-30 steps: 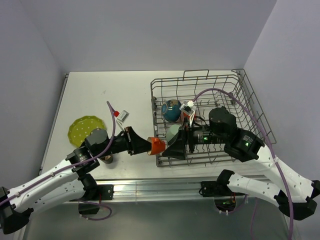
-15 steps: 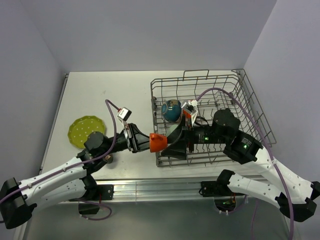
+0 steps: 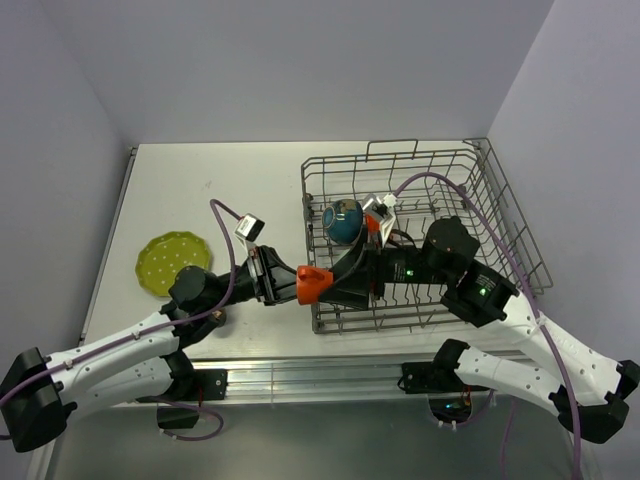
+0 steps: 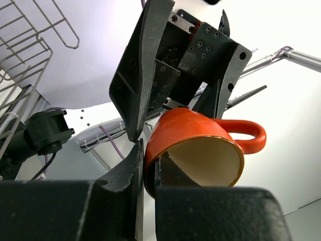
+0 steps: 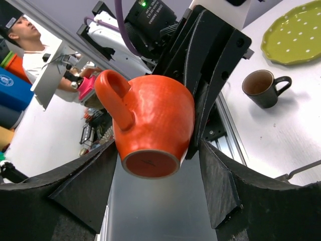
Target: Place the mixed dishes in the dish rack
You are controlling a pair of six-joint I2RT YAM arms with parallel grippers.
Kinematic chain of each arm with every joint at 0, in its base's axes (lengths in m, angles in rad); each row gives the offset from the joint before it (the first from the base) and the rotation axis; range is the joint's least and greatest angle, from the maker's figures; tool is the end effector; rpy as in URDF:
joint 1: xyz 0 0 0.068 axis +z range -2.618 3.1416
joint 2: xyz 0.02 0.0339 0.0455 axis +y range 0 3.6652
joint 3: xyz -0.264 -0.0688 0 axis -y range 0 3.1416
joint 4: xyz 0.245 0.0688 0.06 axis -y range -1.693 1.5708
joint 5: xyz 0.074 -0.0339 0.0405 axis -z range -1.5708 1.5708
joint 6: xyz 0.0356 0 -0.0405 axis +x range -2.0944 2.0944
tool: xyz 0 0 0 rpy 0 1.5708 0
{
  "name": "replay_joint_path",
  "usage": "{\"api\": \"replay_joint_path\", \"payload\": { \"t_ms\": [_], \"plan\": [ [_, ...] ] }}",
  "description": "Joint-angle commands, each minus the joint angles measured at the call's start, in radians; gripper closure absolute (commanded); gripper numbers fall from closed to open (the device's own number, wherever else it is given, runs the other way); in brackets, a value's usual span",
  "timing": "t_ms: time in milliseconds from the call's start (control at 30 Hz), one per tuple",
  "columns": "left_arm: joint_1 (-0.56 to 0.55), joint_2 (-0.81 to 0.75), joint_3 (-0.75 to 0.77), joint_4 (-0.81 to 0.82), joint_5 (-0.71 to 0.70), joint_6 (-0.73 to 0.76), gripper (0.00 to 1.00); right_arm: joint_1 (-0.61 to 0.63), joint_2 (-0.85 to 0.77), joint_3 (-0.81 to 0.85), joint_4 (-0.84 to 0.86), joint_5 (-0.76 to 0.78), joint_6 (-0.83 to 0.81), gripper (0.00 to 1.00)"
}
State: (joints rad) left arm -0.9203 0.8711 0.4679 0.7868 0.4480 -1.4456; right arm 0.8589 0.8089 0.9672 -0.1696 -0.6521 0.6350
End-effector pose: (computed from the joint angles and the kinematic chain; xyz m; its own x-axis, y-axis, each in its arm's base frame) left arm 0.1072 -0.1663 0.3142 -0.9247 -0.2616 -0.2766 0.3448 -0.2673 -0.8998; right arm 0.0964 0.1447 0.4012 -0.5980 0.0286 -0.8010 -0.7992 0.0532 0.5987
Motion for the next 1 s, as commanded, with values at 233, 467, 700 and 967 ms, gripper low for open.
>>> {"api": "replay_joint_path", "payload": {
  "t_ms": [233, 467, 700, 967],
  "plan": [
    [-0.031, 0.048, -0.012, 0.121, -0.012, -0.035, 1.0, 0.0, 0.023, -0.001, 0.068, 0.043, -0.047, 0.23],
    [-0.041, 0.085, -0.02, 0.167, -0.02, -0.052, 1.0, 0.005, 0.03, -0.001, 0.058, 0.058, -0.063, 0.3],
    [-0.048, 0.134, -0.014, 0.209, -0.008, -0.068, 1.0, 0.008, 0.033, 0.001, 0.055, 0.055, -0.07, 0.92],
    [-0.048, 0.144, -0.014, 0.244, -0.014, -0.087, 1.0, 0.015, 0.029, -0.015, 0.068, 0.025, -0.08, 0.66]
  ]
}}
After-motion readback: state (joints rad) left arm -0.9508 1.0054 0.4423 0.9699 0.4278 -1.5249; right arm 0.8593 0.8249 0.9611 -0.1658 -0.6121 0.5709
